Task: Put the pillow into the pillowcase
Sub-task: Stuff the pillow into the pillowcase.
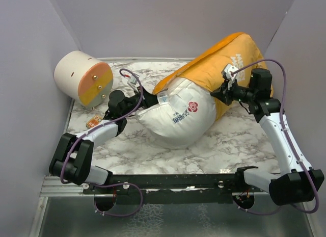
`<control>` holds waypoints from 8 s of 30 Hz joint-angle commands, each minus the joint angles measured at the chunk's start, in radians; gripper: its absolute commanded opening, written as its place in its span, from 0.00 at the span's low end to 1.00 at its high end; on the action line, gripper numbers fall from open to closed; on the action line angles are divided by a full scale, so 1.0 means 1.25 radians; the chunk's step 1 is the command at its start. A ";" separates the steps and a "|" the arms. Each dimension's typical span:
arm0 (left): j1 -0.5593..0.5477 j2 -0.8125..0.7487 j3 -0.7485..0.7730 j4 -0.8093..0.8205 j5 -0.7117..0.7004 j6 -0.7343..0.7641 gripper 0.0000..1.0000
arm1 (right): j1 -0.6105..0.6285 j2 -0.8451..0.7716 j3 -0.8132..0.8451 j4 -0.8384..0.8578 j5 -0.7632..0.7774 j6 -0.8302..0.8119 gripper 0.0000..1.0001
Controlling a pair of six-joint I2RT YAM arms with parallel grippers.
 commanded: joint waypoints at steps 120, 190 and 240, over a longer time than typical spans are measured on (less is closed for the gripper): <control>-0.115 0.227 0.131 -0.140 -0.066 0.070 0.04 | 0.123 0.111 0.080 -0.033 0.108 -0.004 0.50; -0.166 -0.177 0.095 -0.506 -0.272 0.224 0.74 | 0.069 0.145 0.007 -0.034 -0.343 0.075 0.01; -0.326 0.035 0.079 -0.136 -0.180 0.347 0.00 | 0.280 0.487 0.572 -0.103 -0.363 0.169 0.01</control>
